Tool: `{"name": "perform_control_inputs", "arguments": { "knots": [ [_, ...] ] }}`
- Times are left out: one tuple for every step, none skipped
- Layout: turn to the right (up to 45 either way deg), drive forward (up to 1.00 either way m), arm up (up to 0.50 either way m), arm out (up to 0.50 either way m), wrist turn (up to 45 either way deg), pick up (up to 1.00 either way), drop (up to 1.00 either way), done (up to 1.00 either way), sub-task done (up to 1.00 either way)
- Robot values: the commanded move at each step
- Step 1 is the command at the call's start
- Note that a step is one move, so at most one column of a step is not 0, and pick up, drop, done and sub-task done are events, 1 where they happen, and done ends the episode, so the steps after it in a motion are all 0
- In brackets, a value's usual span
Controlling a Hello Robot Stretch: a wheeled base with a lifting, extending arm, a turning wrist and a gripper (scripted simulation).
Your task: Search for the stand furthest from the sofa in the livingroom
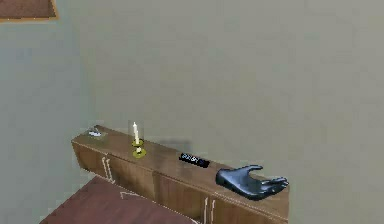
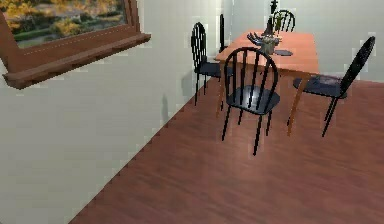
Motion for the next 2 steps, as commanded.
{"name": "perform_control_inputs", "arguments": {
  "knots": [
    [-9.0, 0.0, 0.0, 0.0, 0.0, 0.0, 0.0, 0.0, 0.0],
    [0.0, 0.0, 0.0, 0.0, 0.0, 0.0, 0.0, 1.0, 0.0]
  ]
}}
